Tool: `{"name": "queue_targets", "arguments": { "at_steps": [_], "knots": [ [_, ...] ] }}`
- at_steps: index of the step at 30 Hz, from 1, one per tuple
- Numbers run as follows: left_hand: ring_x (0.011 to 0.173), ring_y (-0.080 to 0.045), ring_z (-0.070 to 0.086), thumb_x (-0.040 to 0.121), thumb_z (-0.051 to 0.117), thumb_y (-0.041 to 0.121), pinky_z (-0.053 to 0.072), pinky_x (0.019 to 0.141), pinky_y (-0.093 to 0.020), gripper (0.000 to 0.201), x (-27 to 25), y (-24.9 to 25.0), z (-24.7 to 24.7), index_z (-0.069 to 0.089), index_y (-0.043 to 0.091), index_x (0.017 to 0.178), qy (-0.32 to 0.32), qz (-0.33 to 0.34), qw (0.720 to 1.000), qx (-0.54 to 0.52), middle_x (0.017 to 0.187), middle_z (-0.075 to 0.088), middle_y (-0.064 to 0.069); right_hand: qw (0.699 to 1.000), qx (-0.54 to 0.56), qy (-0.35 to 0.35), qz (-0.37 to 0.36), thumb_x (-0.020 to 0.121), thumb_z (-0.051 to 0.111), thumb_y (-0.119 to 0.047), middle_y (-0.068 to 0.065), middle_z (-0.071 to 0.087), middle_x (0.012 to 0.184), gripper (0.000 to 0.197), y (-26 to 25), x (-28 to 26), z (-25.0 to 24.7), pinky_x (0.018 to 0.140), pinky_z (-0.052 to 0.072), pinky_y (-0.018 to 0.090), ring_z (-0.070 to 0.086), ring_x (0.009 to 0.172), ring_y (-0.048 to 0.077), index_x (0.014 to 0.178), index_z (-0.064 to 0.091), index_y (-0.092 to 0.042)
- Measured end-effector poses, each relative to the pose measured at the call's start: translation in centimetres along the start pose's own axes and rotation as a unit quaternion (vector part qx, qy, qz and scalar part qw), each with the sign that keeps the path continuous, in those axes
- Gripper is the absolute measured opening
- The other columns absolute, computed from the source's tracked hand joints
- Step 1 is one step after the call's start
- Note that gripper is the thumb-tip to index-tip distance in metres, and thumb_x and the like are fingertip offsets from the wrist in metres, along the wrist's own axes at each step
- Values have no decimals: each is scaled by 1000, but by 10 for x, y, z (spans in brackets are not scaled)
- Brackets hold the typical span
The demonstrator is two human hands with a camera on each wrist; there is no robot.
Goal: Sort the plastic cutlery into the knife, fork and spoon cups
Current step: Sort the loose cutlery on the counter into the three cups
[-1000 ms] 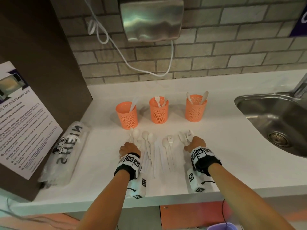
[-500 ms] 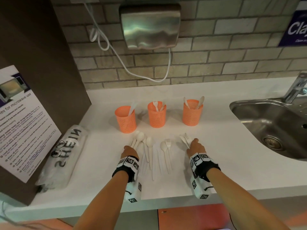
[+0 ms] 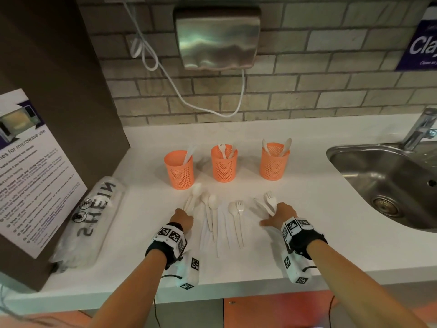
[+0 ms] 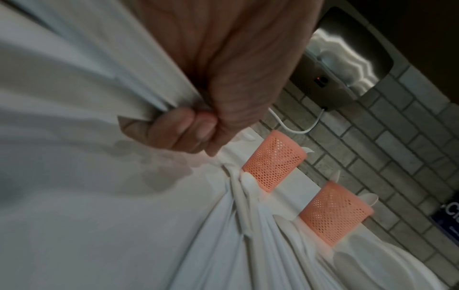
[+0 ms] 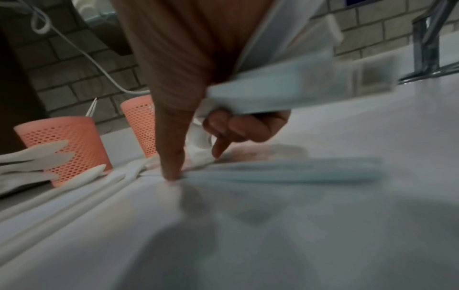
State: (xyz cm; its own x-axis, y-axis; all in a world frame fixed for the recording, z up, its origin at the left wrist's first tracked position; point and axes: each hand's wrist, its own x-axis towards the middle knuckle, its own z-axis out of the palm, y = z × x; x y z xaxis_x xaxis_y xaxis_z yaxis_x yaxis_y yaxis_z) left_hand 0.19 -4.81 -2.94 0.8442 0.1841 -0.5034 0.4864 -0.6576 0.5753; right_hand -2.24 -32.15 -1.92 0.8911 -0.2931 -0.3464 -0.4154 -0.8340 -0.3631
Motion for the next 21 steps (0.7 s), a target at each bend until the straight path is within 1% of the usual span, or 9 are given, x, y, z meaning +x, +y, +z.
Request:
{"name": "queue_targets", "arguments": {
  "at_steps": [5, 7, 9, 11, 13, 14, 16, 18, 21],
  "knots": [
    [112, -42, 57, 93, 48, 37, 50, 88, -45, 55, -5, 7, 4, 37, -5, 127, -14, 35, 999, -6, 126, 53, -29, 997, -68, -6, -30, 78, 70, -27, 12, 59, 120, 48, -7, -4, -3, 82, 45, 26, 58, 109, 26, 115, 51, -2],
    [88, -37, 63, 91, 47, 48, 53, 71, -40, 68, -9, 13, 8, 38, -7, 129, -20, 49, 998, -18, 120, 57, -29, 995, -98, -5, -37, 82, 66, -31, 12, 57, 122, 46, -8, -6, -3, 86, 45, 28, 56, 112, 26, 116, 50, -3],
    [54, -21, 47, 89, 46, 54, 40, 48, -27, 75, -14, 19, 12, 40, -10, 128, -24, 62, 997, -41, 102, 63, -28, 993, -112, 1, -39, 85, 61, -33, 11, 57, 122, 44, -9, -7, -4, 86, 45, 29, 56, 112, 26, 116, 51, -5],
    [50, -15, 36, 89, 45, 56, 31, 45, -24, 75, -18, 22, 18, 41, -10, 125, -29, 71, 995, -62, 90, 63, -22, 994, -98, 15, -37, 87, 56, -34, 11, 59, 118, 40, -10, -8, -6, 81, 43, 29, 57, 107, 26, 114, 53, -5],
    [54, -16, 41, 89, 44, 55, 32, 47, -25, 70, -23, 27, 22, 43, -6, 123, -35, 86, 994, -64, 76, 55, -10, 999, -28, 30, -20, 89, 53, -34, 13, 61, 112, 38, -10, -6, -8, 76, 40, 30, 57, 98, 28, 111, 53, -3],
    [62, -20, 49, 90, 44, 55, 35, 49, -26, 67, -27, 30, 24, 42, -4, 122, -38, 96, 993, -58, 83, 58, -12, 999, 34, 34, -6, 90, 52, -34, 14, 60, 108, 39, -10, -2, -8, 75, 39, 30, 57, 96, 29, 111, 53, -2],
    [93, -32, 60, 92, 42, 52, 47, 66, -33, 63, -33, 39, 29, 39, -1, 126, -47, 118, 991, -35, 114, 59, -21, 979, 197, 40, 14, 89, 54, -32, 14, 59, 93, 38, -14, 3, -5, 73, 41, 31, 56, 84, 28, 108, 53, 1],
    [115, -35, 54, 93, 42, 49, 47, 87, -39, 63, -40, 49, 33, 33, 0, 132, -50, 144, 988, -7, 129, 52, -20, 929, 368, 38, 24, 89, 58, -29, 8, 56, 76, 32, -24, 2, -2, 67, 48, 34, 53, 65, 21, 103, 48, -2],
    [118, -34, 51, 94, 44, 46, 44, 94, -37, 61, -48, 66, 40, 31, 1, 133, -35, 184, 982, 25, 133, 50, -17, 853, 521, -14, 33, 81, 68, -37, 7, 55, 69, 42, -40, -7, 2, 56, 55, 27, 55, 55, 16, 92, 49, -2]
  ]
}}
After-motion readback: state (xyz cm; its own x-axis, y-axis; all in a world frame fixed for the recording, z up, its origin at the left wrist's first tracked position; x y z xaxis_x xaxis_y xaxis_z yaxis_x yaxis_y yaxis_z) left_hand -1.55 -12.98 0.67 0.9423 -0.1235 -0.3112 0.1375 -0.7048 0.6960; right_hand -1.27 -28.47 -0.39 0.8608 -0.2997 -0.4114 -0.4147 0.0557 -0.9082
